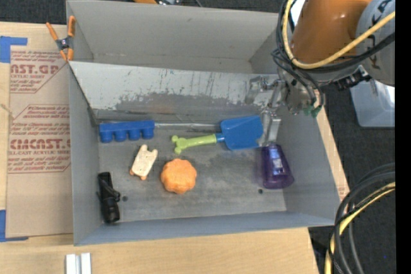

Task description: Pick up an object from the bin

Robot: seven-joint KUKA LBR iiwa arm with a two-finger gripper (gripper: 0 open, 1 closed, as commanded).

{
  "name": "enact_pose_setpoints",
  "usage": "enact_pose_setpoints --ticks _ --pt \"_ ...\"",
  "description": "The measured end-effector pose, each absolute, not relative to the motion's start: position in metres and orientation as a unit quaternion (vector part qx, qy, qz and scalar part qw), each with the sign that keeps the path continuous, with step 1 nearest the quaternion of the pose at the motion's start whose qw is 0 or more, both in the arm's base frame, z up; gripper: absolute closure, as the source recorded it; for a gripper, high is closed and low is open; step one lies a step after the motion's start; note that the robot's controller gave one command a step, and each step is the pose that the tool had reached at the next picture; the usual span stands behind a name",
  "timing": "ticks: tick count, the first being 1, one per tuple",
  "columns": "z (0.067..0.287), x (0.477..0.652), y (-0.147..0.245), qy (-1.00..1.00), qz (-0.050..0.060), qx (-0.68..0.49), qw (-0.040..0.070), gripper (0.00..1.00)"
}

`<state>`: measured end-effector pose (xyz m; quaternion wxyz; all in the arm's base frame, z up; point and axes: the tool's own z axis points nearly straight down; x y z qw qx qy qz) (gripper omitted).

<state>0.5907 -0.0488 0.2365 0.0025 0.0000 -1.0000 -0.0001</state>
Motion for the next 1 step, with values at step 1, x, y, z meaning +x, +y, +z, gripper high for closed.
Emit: enact_pose_setpoints --ticks 1 --pt "0.2412 0.5921 -0.0488 -1.0 0.0 0.0 -0.002 0.0"
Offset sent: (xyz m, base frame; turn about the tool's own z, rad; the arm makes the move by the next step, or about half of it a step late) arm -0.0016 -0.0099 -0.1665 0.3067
